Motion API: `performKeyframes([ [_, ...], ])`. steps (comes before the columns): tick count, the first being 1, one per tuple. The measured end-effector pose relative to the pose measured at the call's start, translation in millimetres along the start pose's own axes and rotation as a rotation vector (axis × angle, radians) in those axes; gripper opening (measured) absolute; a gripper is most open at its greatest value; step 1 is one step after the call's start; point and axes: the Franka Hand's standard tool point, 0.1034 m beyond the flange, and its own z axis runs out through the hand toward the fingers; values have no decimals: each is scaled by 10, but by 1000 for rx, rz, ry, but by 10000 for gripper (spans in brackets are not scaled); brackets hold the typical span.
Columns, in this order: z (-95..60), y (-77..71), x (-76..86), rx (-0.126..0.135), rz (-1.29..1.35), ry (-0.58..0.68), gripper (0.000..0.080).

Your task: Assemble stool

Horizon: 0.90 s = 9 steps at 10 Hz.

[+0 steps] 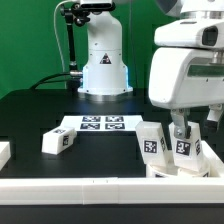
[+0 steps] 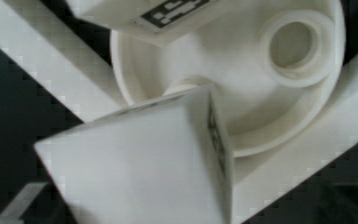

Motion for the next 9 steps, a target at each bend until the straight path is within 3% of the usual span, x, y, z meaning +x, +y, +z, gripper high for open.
performKeyframes([
  [1,0,1,0,0,9,0,649],
  [2,-2,15,-4,-1,11,0,515],
  [3,-2,58,-23,-2,14,0,515],
  [4,0,98,-47,-3,25,-1,377],
  [5,3,90,-45,-3,29,-1,339],
  [9,6,105,-56,-2,101,-1,339],
])
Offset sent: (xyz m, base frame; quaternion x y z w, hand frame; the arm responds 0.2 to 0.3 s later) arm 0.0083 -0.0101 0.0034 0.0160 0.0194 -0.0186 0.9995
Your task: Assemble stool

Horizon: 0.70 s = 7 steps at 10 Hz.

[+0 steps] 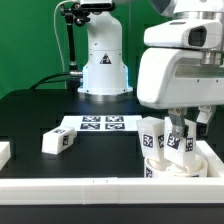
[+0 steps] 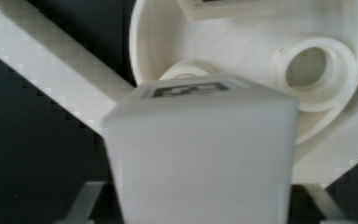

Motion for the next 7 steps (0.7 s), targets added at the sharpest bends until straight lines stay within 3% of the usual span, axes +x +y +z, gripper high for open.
performKeyframes([
  [4,11,8,-15,2,327,-3,340],
  [7,26,91,-62,27,632,-4,340],
])
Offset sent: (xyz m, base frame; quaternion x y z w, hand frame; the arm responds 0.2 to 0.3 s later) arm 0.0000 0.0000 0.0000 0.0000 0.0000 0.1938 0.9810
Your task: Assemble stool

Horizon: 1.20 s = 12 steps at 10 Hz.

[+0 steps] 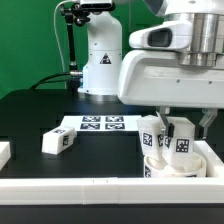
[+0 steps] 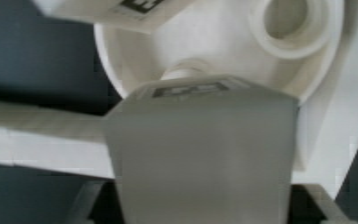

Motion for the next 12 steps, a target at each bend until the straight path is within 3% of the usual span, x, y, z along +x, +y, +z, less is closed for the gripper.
performKeyframes([
  [4,15,72,20,11,303,-1,340],
  [10,16,57,16,12,687,-4,341],
  [12,34,80,22,41,898,-1,341],
])
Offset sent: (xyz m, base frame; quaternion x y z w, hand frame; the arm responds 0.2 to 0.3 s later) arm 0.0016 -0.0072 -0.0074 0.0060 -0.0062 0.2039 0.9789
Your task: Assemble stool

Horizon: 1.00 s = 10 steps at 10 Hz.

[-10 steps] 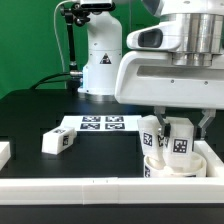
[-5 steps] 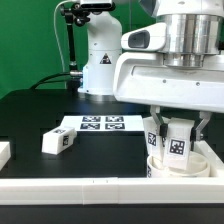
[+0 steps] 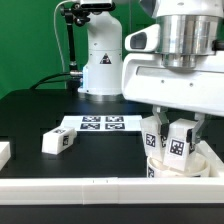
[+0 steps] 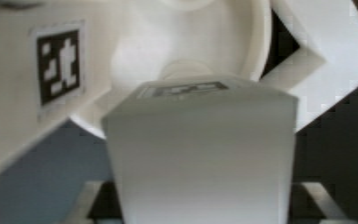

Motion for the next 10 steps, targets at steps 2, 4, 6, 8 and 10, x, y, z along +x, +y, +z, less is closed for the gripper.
performKeyframes([
  [2,1,-4,3,12,204,-11,341],
  [4,6,9,25,30,362,-30,341],
  [6,10,24,18,31,552,-52,341],
  [8,14,28,9,28,674,-69,341],
  [10,16,19,-15,22,844,-77,341],
])
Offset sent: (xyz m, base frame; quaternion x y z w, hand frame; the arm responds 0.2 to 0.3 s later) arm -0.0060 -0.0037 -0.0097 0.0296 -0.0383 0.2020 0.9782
